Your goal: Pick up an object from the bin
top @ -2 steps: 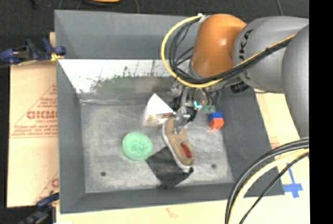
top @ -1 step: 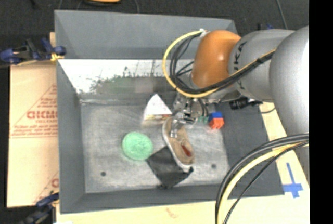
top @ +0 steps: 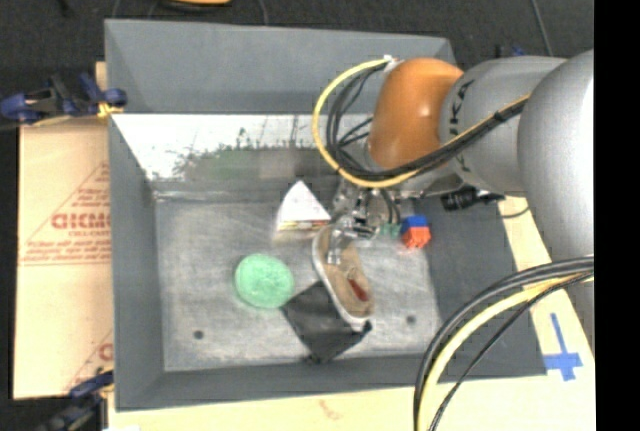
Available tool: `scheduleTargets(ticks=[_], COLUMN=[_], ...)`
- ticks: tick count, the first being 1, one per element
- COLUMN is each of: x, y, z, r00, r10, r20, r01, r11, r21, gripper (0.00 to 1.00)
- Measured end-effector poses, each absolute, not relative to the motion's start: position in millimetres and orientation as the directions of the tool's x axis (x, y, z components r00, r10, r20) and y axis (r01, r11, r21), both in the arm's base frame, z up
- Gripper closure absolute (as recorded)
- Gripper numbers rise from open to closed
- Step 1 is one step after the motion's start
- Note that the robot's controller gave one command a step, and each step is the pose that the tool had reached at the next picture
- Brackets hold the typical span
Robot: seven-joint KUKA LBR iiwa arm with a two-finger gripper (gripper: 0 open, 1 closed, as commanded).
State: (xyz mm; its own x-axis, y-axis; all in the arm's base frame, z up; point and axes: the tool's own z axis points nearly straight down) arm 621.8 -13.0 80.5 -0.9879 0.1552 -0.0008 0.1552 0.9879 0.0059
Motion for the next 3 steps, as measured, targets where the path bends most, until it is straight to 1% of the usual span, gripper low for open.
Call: scheduleTargets(ticks=[1, 2, 3], x=[639.1, 638.8, 641.6], y=[-14, -14, -17], z=[192, 192, 228], r00=[-0.989, -0.989, -0.989], r10=[0.146, 0.146, 0.149], r20=[-0.01, -0.009, 0.0], r01=[0.146, 0.146, 0.149], r11=[0.989, 0.989, 0.989], r21=[0.002, 0.002, 0.001], gripper=[1.0, 1.0, 1.0])
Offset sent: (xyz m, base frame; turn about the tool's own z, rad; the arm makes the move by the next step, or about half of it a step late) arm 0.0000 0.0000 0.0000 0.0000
